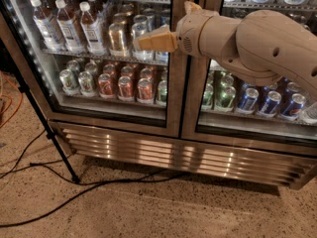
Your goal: Open left fridge door
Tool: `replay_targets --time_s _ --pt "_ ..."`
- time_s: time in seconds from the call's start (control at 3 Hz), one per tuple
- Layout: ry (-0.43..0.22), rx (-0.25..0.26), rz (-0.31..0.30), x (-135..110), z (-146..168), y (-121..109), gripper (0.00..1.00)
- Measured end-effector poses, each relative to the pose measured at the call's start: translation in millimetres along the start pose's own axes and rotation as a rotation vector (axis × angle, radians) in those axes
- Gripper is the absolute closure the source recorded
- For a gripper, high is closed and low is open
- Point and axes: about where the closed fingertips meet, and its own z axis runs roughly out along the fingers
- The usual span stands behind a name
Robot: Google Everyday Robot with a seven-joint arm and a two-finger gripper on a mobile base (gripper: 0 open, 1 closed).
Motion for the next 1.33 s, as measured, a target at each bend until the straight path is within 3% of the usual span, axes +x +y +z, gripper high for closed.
replay_targets --time_s 1.0,1.33 --pt "0.013 0.026 -0.004 1.7 3.7 1.0 0.00" --pt "0.063 0.060 0.009 19.5 -1.9 -7.6 0.00"
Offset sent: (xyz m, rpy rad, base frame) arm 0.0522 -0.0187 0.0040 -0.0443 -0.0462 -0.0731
